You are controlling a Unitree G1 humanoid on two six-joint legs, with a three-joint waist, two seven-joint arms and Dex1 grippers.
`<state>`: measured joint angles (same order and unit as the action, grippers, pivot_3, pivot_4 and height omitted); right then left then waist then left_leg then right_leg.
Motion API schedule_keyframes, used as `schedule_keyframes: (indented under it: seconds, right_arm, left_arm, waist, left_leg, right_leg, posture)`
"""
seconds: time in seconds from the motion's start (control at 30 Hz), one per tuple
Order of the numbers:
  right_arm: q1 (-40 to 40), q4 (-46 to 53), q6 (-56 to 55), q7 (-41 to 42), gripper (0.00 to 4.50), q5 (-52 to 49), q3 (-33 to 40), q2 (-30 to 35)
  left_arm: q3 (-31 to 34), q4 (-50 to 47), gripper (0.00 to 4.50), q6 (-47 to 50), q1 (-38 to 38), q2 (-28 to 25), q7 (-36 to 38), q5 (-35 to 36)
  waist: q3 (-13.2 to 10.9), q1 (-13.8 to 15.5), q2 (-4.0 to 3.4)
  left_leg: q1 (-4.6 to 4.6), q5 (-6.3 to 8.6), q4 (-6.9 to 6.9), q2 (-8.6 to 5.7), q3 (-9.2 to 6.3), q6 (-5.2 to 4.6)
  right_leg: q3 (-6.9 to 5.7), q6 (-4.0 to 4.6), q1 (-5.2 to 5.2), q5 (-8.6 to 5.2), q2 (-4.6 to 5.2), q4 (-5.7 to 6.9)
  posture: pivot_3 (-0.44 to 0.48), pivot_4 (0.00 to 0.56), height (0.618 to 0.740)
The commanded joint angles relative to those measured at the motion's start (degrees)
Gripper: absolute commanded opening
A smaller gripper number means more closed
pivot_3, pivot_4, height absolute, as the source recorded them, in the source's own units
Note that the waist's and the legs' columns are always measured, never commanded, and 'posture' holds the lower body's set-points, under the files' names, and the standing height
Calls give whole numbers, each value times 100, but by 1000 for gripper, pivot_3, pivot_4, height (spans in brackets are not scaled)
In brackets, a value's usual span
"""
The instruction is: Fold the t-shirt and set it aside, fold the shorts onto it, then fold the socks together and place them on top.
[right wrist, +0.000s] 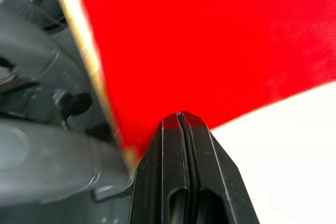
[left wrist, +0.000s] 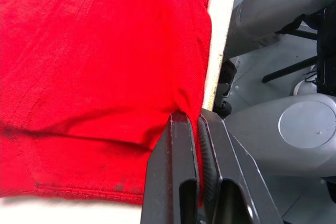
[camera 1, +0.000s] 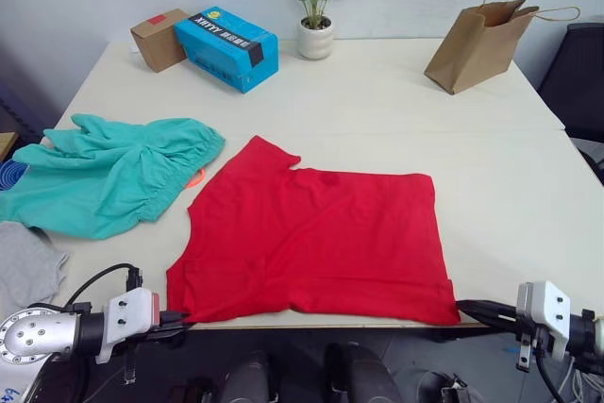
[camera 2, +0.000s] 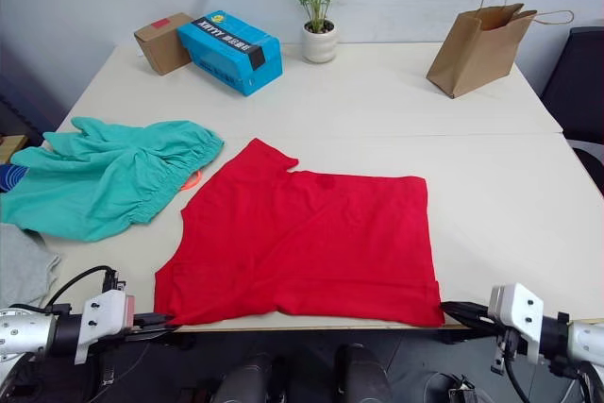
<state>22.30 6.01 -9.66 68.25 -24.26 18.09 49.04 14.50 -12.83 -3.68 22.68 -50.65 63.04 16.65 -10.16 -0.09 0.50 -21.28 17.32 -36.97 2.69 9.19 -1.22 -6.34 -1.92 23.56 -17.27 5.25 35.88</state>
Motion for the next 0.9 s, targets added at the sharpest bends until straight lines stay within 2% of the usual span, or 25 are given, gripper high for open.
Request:
schedule_keyframes:
  seconds: [0.03, 0.1, 0.2, 0.33, 0.63, 0.9]
  right_arm:
    - [31, 514, 411, -145, 0, -190, -1, -35]
    - [237, 889, 937, -153, 0, -577, 97, -34]
    - [497, 1120, 1182, -38, 558, -655, 261, 61]
    - [752, 1270, 1081, 79, 1901, -503, 457, 68]
    - [754, 1076, 427, -36, 1901, 364, 68, -100]
    - [641, 820, 314, -125, 1901, 602, -28, -88]
  left_arm:
    - [0, -173, 17, 161, -48, 83, -142, 58]
    - [13, -264, 17, 200, 41, 133, -167, 53]
    - [69, -408, 0, 266, 232, 222, -224, 82]
    - [173, -615, 0, 354, 464, 343, -306, 148]
    - [140, -892, 0, 554, 612, 479, -408, 175]
    - [105, -984, 0, 643, 630, 512, -424, 169]
  waist:
    - [-1, 4, 0]
    - [-1, 16, 1]
    - [-1, 27, 2]
    - [-2, 18, 3]
    - [-5, 5, 9]
    - [-6, 8, 10]
  left_leg:
    - [-2, 0, 1, 0, -1, 0]
    - [-5, 1, 5, 0, -1, 2]
    - [-9, 11, 7, 0, -5, -5]
    - [-12, 21, 1, -1, -4, -21]
    - [-12, 29, -5, -1, -4, -9]
    - [-14, 31, -3, -2, -4, -9]
  right_leg:
    - [0, -1, 2, 0, 0, 0]
    - [-1, -13, 5, 0, 0, 0]
    - [-4, -21, 7, -8, 0, 1]
    - [-4, -25, 5, -11, 0, -4]
    - [-3, -23, 3, -14, 1, -8]
    - [-5, -27, 4, -16, 0, -9]
  posture:
    - [0, 150, 740]
    - [0, 150, 740]
    - [0, 150, 740]
    - [0, 150, 740]
    - [0, 150, 740]
    - [0, 150, 740]
